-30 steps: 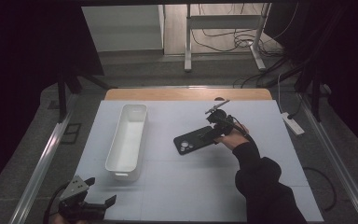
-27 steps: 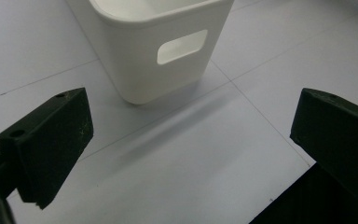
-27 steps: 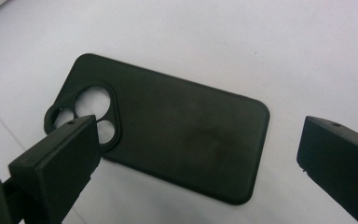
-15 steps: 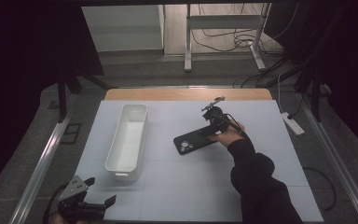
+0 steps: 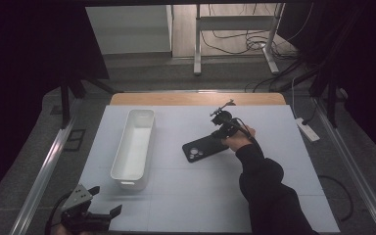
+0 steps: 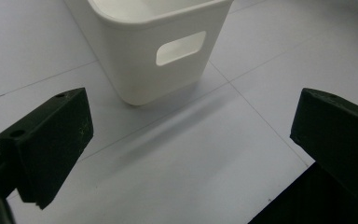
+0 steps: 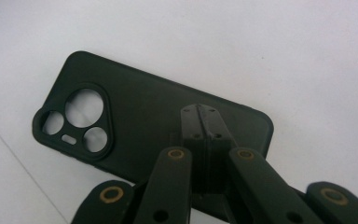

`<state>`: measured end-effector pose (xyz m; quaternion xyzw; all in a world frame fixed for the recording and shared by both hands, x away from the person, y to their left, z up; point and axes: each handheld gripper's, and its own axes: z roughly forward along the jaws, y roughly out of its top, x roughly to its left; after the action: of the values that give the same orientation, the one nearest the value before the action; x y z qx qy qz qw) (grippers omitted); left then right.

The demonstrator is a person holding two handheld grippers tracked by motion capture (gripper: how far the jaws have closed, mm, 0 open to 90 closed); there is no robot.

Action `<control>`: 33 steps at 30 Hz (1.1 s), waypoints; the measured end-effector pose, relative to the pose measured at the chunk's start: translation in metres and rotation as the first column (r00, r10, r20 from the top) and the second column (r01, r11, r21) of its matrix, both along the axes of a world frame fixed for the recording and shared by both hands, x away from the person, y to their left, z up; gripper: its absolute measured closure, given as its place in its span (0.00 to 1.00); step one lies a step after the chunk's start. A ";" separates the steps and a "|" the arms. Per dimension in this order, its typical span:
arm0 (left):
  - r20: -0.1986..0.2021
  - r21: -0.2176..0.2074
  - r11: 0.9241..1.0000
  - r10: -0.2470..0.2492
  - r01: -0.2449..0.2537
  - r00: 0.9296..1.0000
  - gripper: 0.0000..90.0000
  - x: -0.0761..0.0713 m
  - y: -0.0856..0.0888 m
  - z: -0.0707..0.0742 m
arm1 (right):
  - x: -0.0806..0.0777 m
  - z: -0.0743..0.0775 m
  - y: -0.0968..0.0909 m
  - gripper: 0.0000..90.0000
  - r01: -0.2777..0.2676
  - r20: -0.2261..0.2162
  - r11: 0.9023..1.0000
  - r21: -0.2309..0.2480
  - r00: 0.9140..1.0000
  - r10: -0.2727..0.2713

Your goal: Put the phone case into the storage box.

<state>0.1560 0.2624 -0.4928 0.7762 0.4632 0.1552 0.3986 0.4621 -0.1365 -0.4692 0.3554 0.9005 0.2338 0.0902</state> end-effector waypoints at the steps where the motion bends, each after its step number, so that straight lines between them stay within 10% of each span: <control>1: 0.001 0.000 1.000 0.001 -0.001 1.000 0.00 0.000 0.000 0.000 | 0.001 -0.001 0.000 1.00 -0.001 0.000 1.000 -0.004 1.000 0.001; 33: 0.000 -0.003 1.000 0.001 -0.001 1.000 0.00 0.000 0.001 0.000 | 0.039 -0.017 0.015 1.00 0.069 0.037 0.997 -0.047 0.997 -0.067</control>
<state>0.1561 0.2631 -0.4930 0.7754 0.4637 0.1548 0.3996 0.5008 -0.1213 -0.4860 0.3793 0.8916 0.2149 0.1224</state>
